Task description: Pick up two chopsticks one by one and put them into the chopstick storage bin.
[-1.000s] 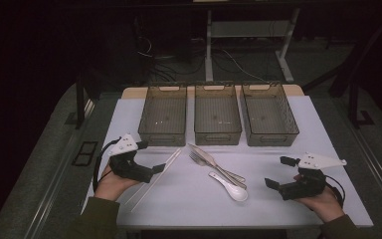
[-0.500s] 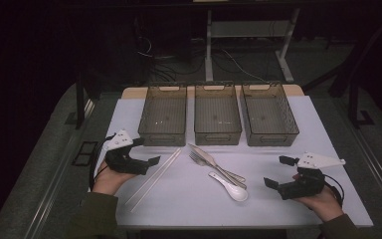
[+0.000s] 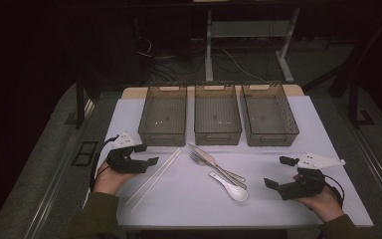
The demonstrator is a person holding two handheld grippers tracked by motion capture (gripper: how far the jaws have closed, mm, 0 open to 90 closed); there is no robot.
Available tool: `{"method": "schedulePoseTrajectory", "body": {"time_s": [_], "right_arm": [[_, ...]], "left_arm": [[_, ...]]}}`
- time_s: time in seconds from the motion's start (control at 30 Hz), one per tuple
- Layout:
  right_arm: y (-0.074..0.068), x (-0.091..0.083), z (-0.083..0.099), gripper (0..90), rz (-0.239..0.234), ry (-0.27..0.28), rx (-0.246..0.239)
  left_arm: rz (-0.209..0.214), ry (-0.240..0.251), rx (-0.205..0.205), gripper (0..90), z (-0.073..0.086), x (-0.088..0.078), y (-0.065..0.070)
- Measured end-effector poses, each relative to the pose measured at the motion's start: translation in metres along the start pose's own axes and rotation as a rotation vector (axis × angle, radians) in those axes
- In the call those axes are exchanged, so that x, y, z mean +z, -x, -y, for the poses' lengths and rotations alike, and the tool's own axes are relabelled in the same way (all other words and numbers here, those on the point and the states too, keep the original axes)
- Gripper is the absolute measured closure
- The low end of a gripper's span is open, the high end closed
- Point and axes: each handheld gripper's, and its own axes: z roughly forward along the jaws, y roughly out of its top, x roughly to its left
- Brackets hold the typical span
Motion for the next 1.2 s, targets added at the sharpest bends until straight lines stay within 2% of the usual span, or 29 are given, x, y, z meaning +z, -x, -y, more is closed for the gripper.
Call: {"method": "schedulePoseTrajectory", "body": {"time_s": [0.37, 0.63, 0.97, 1.2], "right_arm": [[0.000, 0.001, 0.000, 2.7, 0.001, -0.006, -0.001], [0.000, 0.002, 0.000, 2.7, 0.004, -0.009, -0.002], [0.000, 0.002, 0.000, 2.7, 0.007, -0.016, -0.002], [0.000, 0.002, 0.000, 2.7, 0.009, -0.017, -0.002]], "left_arm": [[0.022, -0.066, -0.009, 50.9, 0.000, 0.017, 0.001], [0.015, -0.094, -0.014, 57.1, 0.000, 0.029, 0.005], [-0.005, -0.131, -0.011, 70.2, 0.003, 0.044, 0.009], [0.002, -0.164, -0.006, 73.1, 0.004, 0.052, 0.013]]}}
